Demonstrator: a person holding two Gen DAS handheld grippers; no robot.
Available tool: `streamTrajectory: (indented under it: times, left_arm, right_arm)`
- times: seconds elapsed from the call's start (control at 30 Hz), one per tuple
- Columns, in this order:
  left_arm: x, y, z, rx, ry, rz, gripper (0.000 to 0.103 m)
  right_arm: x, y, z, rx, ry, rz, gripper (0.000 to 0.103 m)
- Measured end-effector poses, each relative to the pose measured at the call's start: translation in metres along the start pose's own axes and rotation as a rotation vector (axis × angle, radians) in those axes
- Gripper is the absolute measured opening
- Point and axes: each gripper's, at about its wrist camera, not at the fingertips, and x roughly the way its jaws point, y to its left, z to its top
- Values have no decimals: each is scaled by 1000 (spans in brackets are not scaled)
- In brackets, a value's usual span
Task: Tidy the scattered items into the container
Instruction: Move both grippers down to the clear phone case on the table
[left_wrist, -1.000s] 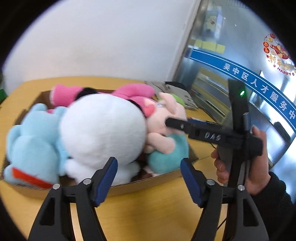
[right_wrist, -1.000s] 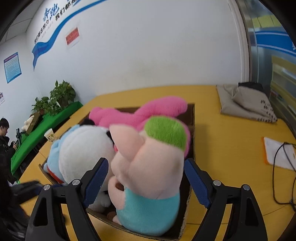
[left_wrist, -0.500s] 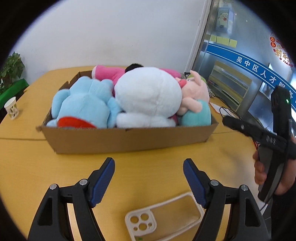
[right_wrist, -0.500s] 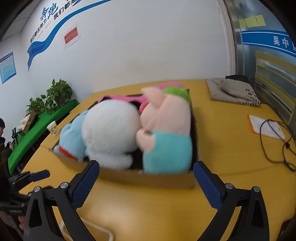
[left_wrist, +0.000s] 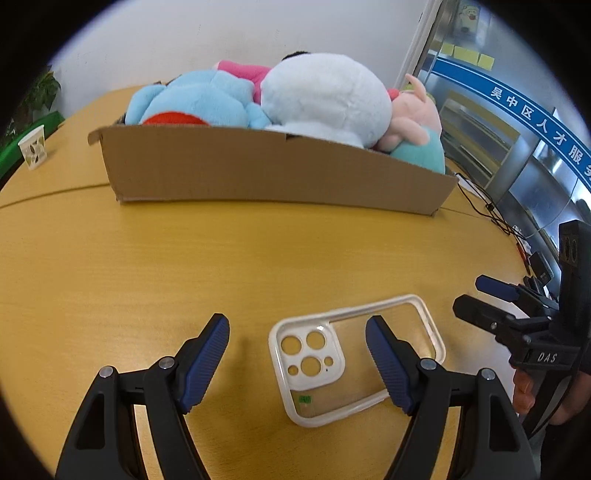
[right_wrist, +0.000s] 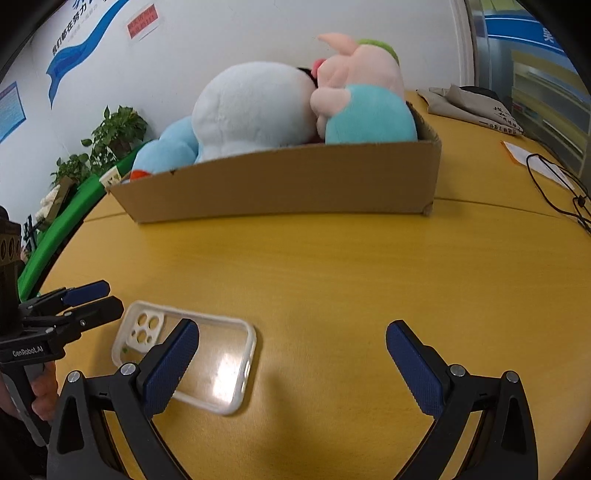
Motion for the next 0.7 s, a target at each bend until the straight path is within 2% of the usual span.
streamTrajectory:
  times: [0.27, 0.63, 0.67, 0.7]
  left_arm:
    - [10, 8, -13, -36, 46, 25, 76]
    - [12, -3, -20, 2, 27, 139, 76]
    - [12, -4, -20, 3, 25, 151, 74]
    - [12, -4, -20, 4, 22, 169, 67]
  right_arm:
    - [12, 13, -9, -34, 27, -41, 103]
    - [28, 21, -12, -70, 64, -132, 103]
    - [29, 21, -13, -75, 64, -144, 103]
    - [29, 20, -13, -80, 66, -156, 103]
